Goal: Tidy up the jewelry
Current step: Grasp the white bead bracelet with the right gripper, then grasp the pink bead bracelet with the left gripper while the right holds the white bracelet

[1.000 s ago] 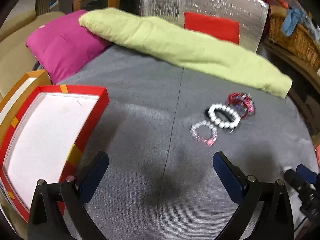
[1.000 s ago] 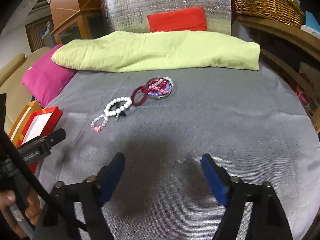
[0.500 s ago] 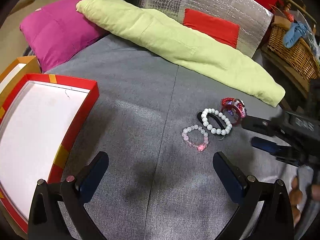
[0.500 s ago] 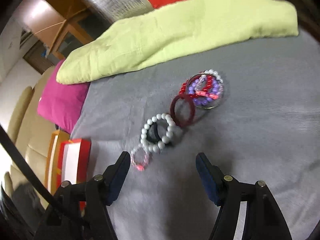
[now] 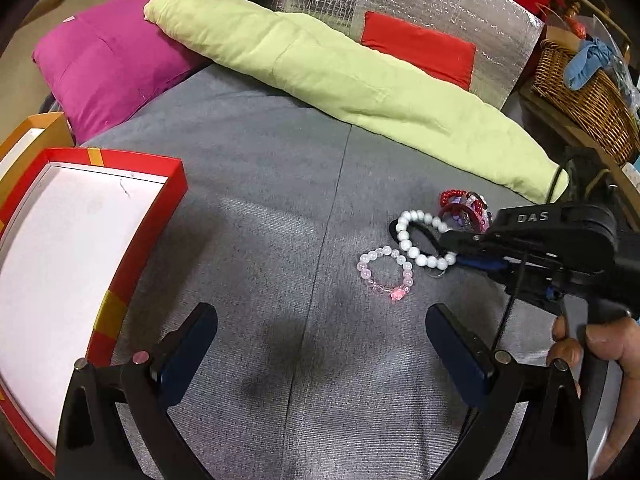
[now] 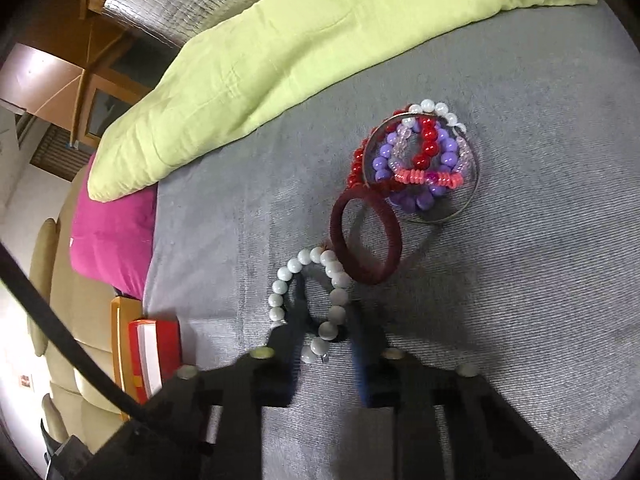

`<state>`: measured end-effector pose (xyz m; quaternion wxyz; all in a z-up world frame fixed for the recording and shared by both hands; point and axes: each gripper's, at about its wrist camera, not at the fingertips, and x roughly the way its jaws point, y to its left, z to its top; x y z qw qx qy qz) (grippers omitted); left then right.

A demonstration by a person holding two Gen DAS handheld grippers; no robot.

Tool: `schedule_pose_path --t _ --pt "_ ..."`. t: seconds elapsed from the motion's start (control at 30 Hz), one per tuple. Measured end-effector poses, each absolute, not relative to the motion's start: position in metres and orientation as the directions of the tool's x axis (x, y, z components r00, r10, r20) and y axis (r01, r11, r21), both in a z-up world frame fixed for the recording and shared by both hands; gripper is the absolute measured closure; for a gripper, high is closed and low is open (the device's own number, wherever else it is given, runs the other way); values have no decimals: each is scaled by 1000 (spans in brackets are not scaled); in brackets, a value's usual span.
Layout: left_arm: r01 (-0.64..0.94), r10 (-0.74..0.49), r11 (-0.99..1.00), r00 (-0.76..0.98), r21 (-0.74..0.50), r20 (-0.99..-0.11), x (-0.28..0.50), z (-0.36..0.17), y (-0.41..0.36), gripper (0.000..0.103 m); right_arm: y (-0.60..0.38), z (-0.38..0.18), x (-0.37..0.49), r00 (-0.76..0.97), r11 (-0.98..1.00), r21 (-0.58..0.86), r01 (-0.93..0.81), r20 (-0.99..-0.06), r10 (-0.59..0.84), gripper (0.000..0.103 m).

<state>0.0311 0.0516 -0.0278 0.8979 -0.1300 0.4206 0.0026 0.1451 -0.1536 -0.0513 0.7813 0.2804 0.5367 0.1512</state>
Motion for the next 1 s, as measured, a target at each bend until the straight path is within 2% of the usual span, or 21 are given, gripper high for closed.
schedule_pose_path --t 0.27,0.53,0.63,0.7,0.73,0.77,0.8,0.9,0.93,0.97,1.0 --pt "-105 -108 969 639 -226 -761 32 -33 45 0 -192 -15 92 499 784 621 -20 -673 546 92" --pt "-100 -128 967 610 -236 -782 46 -40 36 0 -236 -37 50 509 741 671 9 -641 575 92" --pt "-101 -159 957 601 -272 -783 58 -38 35 1 -231 -32 52 509 749 661 -38 -632 584 92" --pt "-117 -148 958 578 -262 -802 71 -40 31 8 -227 -31 51 504 744 665 -59 -624 598 92" --pt "-126 -146 958 562 -259 -814 77 -42 29 18 -226 -32 51 498 739 670 -65 -621 606 92" --pt "-136 -144 958 537 -253 -831 85 -45 27 34 -226 -33 52 495 738 671 -65 -621 608 92" --pt "-144 -136 960 509 -240 -850 92 -50 24 41 -227 -33 51 496 738 672 -63 -620 608 92" --pt "-158 -34 980 475 -123 -879 106 -56 12 50 -233 -38 52 493 728 684 -46 -619 612 92" --pt "-156 2 984 471 -81 -882 107 -55 9 63 -234 -39 52 493 725 688 -44 -616 615 92" --pt "-165 46 986 467 -36 -883 107 -53 7 81 -234 -38 52 493 723 690 -44 -614 616 92" --pt "-176 85 984 466 2 -881 105 -51 8 91 -234 -38 52 494 721 692 -45 -612 618 92"
